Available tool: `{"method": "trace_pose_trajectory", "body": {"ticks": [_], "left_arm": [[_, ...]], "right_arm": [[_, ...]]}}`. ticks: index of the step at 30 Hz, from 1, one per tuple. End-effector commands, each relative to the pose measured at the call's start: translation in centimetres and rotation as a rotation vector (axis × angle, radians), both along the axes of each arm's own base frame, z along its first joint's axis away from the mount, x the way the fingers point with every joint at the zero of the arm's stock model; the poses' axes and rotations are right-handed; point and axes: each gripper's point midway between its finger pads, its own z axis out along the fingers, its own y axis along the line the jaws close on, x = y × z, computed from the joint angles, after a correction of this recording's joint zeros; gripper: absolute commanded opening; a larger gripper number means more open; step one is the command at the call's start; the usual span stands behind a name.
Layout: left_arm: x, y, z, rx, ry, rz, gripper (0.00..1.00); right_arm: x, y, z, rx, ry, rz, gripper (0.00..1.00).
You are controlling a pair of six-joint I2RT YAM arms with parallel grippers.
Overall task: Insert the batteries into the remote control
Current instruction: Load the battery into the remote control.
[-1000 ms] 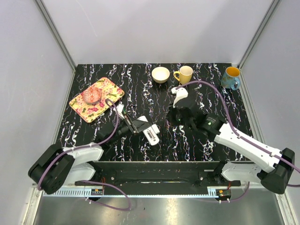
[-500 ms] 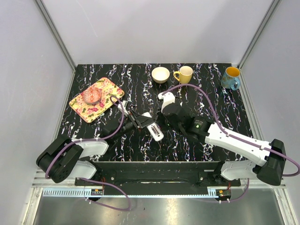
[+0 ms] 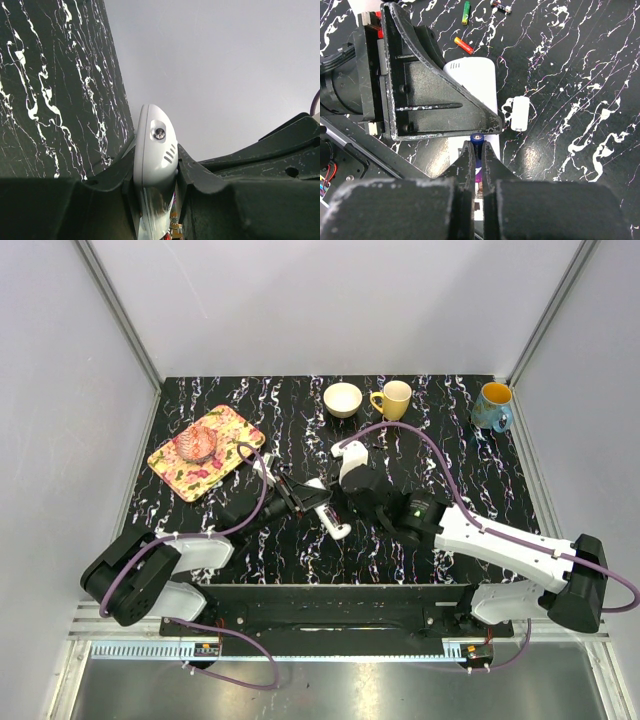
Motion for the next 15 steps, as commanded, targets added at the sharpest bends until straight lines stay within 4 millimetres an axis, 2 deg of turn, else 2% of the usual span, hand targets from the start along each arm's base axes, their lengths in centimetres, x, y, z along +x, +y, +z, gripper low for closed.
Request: {"method": "trace_pose_trajectory", "body": {"ticks": [1, 8, 15], "left_arm": [[0.6, -0.2, 3.1, -0.072, -0.062, 0.013, 0.00], [0.5, -0.2, 3.8, -0.084, -0.077, 0.013, 0.00], [0.6, -0.2, 4.4, -0.096, -0.088, 0.017, 0.00]], "right_arm": [[0.5, 0.8, 2.4, 0.053, -0.057, -0.014, 0.00], [0.5, 0.0, 1.5, -0.002, -0.070, -0.018, 0.00], [-0.3, -0.3, -0.3, -0.058, -0.029, 0.014, 0.00]]}}
